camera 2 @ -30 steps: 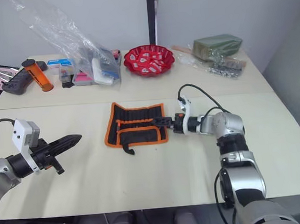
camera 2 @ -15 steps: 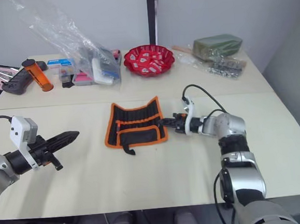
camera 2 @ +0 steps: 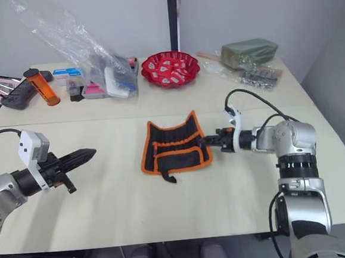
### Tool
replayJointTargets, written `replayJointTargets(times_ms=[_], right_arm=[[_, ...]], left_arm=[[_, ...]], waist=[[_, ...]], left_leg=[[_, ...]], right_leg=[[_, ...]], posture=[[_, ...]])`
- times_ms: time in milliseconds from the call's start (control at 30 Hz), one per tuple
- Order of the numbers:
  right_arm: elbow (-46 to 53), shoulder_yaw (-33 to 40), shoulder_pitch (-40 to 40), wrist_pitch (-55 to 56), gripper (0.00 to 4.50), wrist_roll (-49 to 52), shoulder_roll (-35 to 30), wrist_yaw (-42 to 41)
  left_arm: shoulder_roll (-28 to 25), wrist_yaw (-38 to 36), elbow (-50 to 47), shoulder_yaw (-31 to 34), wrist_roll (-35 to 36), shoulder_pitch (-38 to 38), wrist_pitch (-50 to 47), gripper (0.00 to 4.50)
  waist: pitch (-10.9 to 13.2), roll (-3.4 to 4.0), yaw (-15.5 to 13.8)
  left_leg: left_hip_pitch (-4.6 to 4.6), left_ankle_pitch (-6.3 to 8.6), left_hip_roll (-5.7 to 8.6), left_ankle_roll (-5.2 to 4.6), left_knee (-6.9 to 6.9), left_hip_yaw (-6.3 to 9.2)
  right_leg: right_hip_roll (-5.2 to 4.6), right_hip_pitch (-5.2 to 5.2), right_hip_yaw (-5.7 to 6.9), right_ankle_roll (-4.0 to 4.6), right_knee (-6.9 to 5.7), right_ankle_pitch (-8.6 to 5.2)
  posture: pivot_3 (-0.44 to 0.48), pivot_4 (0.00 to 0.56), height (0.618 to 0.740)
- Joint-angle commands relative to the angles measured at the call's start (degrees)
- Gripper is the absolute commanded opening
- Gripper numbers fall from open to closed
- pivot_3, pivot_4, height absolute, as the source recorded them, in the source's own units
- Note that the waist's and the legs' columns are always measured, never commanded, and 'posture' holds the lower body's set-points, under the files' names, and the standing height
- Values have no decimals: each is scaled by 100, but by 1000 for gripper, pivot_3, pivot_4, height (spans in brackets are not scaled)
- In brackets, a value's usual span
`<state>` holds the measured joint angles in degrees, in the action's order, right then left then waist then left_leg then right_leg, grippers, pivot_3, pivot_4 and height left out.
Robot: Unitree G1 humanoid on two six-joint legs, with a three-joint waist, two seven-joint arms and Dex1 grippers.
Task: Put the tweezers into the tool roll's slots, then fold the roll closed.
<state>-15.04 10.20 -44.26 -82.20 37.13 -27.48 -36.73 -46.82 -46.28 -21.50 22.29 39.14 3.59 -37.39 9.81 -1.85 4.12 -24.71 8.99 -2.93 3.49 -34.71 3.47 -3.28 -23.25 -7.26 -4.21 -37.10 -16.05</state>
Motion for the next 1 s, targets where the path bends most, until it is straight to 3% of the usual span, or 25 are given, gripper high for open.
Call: replayJointTargets(times_ms=[33,233,1000], right_arm=[[578,293,-24,-523,16,-80,388,720],[1219,652,-188,-1000,16,-176,1064,1469],[1007,1726,-441,-1030,16,-98,2983,3151]], left_arm=[[35,-34,-75,12,-10,-4,149,0],[150,-5,-169,-121,-48,-59,172,0],[220,-25,-146,-547,-147,35,334,0]], waist=[[0,0,9],[0,0,-4],[1,3,7]], left_leg=[[0,0,0,0,0,0],[1,0,-1,0,-2,1],[1,0,-3,-1,1,4]], right_leg=[[0,0,0,0,0,0],[0,0,0,7,-3,4],[2,-2,5,18,-7,11]], posture=[[0,150,740],[0,150,740],[0,150,740]])
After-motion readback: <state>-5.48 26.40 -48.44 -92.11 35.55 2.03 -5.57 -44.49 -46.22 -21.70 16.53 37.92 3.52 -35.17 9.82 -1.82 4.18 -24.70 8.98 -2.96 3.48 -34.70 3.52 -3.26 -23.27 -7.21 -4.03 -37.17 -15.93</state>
